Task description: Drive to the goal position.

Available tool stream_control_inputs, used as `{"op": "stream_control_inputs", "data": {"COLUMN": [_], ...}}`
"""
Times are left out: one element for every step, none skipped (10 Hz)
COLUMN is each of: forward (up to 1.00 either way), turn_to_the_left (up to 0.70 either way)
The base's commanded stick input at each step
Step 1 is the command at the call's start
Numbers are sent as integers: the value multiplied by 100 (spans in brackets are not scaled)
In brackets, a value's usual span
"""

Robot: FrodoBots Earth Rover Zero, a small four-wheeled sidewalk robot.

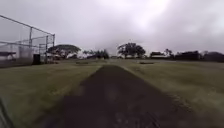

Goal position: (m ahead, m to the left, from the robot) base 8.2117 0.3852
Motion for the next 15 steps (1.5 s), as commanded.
{"op": "stream_control_inputs", "data": {"forward": [100,100,100,100,100,100,100,100,100,100,100,100,100,100,100], "turn_to_the_left": [0,0,0,0,0,0,0,0,0,0,0,0,0,0,0]}}
